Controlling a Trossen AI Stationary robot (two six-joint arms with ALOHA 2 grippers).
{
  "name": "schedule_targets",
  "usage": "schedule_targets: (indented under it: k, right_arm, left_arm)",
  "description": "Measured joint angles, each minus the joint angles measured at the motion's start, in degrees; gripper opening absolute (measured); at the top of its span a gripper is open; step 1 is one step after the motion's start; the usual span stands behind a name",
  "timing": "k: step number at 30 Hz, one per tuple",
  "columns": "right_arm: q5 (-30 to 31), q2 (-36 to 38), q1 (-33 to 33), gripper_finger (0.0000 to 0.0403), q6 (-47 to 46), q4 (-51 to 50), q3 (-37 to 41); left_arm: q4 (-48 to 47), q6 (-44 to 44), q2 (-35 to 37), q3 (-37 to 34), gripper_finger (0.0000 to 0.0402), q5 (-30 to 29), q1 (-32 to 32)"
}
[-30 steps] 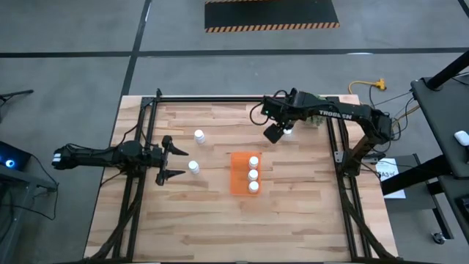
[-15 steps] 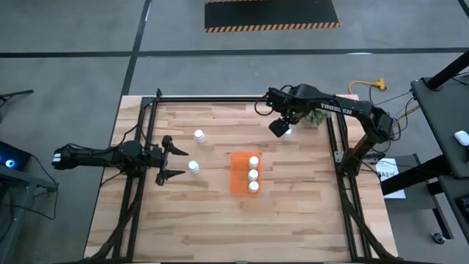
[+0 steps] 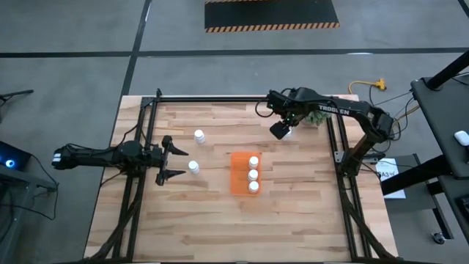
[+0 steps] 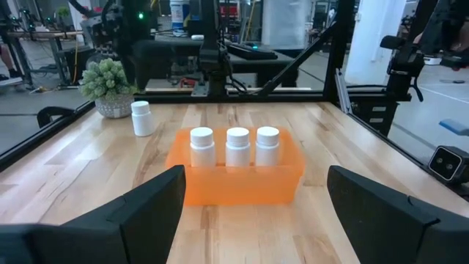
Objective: Pick and place pill bottles into a basket
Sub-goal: Put the white pill bottle into the orange bin
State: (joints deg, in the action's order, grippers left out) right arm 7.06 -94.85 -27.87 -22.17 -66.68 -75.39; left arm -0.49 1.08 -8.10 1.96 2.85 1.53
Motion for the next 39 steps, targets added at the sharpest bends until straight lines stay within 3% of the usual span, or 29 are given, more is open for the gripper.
schedule_targets:
  k: [39]
  right_arm:
    - [-2.6, 0.0, -2.1, 0.0215, 3.1, 13.6, 12.9]
  left_arm:
    - [0.0, 0.0, 0.0, 0.0, 0.0315, 0.0, 0.0]
